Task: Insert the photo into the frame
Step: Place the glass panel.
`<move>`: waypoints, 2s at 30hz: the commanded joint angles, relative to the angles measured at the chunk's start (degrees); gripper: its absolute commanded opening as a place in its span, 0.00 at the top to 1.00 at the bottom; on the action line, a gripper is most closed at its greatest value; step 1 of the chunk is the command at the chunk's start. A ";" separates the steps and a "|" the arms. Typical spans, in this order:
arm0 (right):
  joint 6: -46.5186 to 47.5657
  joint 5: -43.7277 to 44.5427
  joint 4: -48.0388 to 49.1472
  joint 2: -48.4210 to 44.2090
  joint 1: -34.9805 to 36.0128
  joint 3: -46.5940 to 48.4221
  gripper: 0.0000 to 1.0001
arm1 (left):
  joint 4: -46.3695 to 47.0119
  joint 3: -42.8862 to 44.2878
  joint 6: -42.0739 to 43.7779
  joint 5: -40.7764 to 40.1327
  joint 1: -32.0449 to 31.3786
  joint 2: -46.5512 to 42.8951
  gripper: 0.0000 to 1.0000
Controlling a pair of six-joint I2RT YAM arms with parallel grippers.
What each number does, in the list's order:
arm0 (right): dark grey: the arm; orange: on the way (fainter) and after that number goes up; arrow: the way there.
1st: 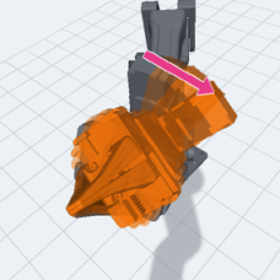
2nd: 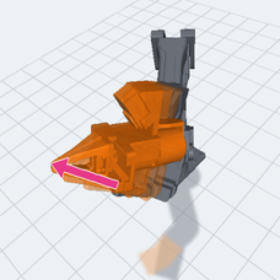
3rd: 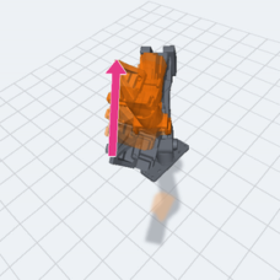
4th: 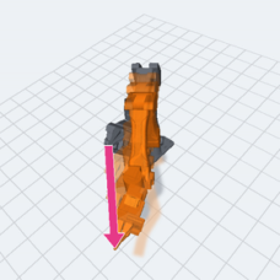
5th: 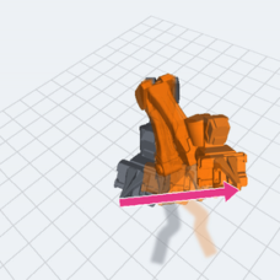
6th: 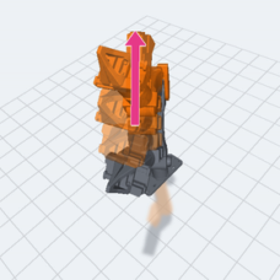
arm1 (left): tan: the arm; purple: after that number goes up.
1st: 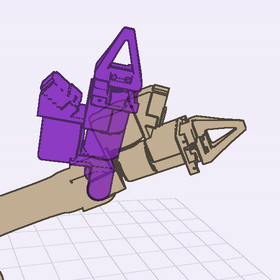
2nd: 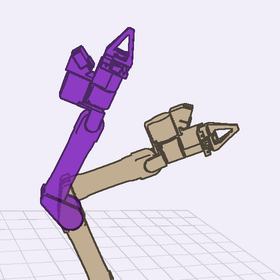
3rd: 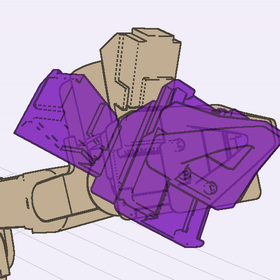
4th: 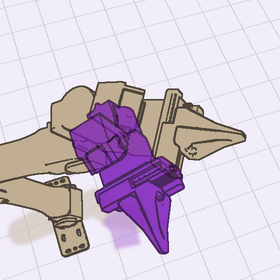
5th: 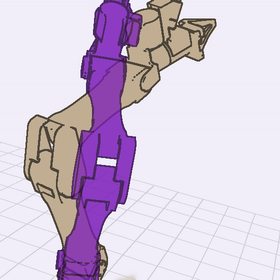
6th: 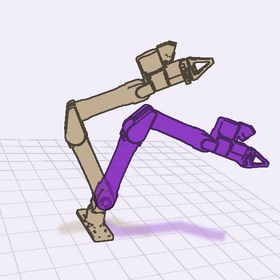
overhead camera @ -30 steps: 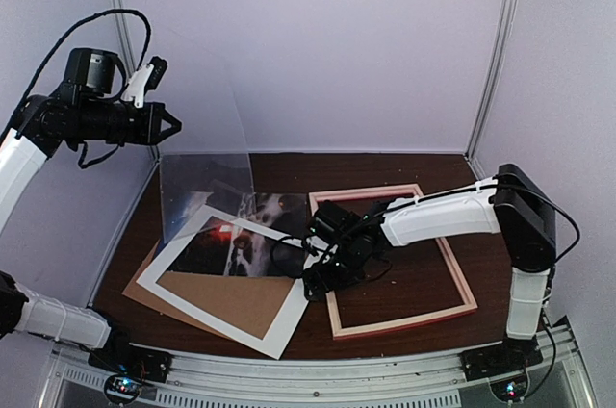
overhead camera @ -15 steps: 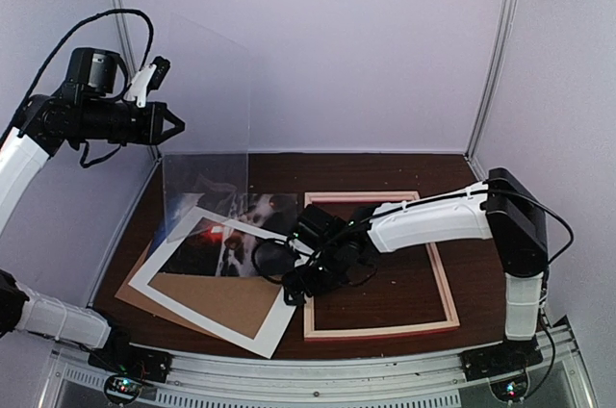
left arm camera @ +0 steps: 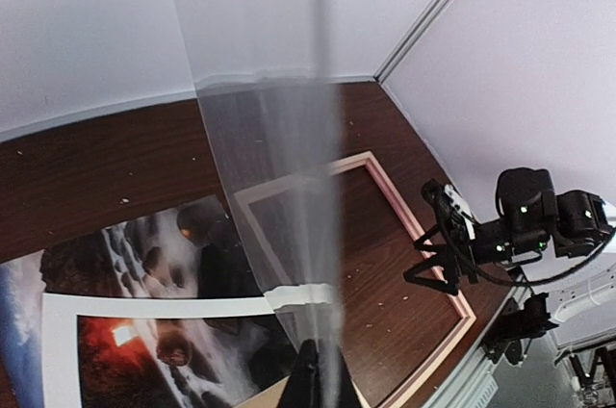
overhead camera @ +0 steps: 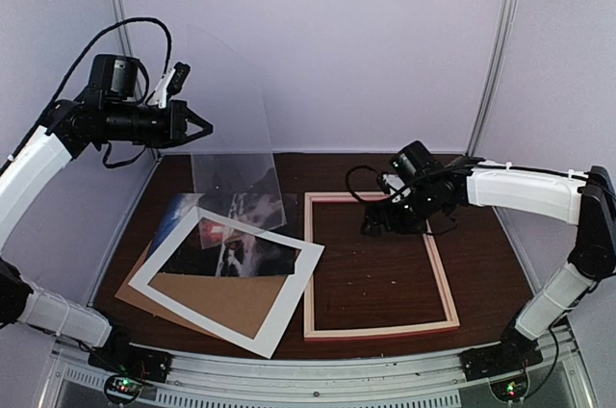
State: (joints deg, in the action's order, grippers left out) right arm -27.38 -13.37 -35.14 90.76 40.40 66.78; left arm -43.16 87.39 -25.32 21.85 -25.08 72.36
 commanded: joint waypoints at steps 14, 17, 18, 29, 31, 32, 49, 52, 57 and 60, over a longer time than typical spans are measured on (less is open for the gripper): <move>8.01 6.64 -4.74 -5.47 -28.02 -8.86 0.04 | 27.40 -6.26 -17.58 3.52 -17.97 12.15 1.00; 9.00 5.95 -3.68 -5.86 -32.73 -10.71 0.04 | 30.72 -3.72 -19.18 4.67 -21.12 16.89 1.00; 9.28 5.61 -3.32 -6.12 -34.25 -11.30 0.04 | 31.48 -2.48 -19.64 5.25 -22.08 18.67 1.00; 8.50 -0.37 -1.58 -7.75 -42.77 -12.15 0.04 | 51.91 6.37 -32.13 13.06 -27.71 32.47 1.00; 8.44 -0.31 -1.98 -8.19 -43.52 -11.72 0.04 | 54.23 5.07 -34.32 12.31 -27.75 34.10 1.00; 8.40 -0.20 -2.16 -8.56 -43.82 -11.56 0.04 | 54.66 4.66 -35.20 12.08 -27.74 35.17 1.00; 8.56 3.57 -4.71 -9.13 -44.62 -10.27 0.04 | 41.14 0.06 -37.32 8.43 -24.96 47.69 1.00; 8.78 5.48 -4.92 -9.04 -44.62 -10.49 0.04 | 37.74 -0.28 -35.39 8.11 -24.38 47.73 1.00; 8.94 6.53 -4.87 -9.07 -44.62 -10.53 0.04 | 33.68 -0.43 -32.84 7.31 -23.97 48.08 1.00; 9.00 6.00 -4.81 -9.26 -44.62 -10.40 0.04 | 31.93 -0.05 -31.80 7.16 -23.96 48.64 1.00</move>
State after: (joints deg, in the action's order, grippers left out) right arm -19.20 -8.78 -39.66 81.97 -4.36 55.18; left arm -8.47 86.98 -60.55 29.69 -49.47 120.33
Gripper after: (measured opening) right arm 0.960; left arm 0.012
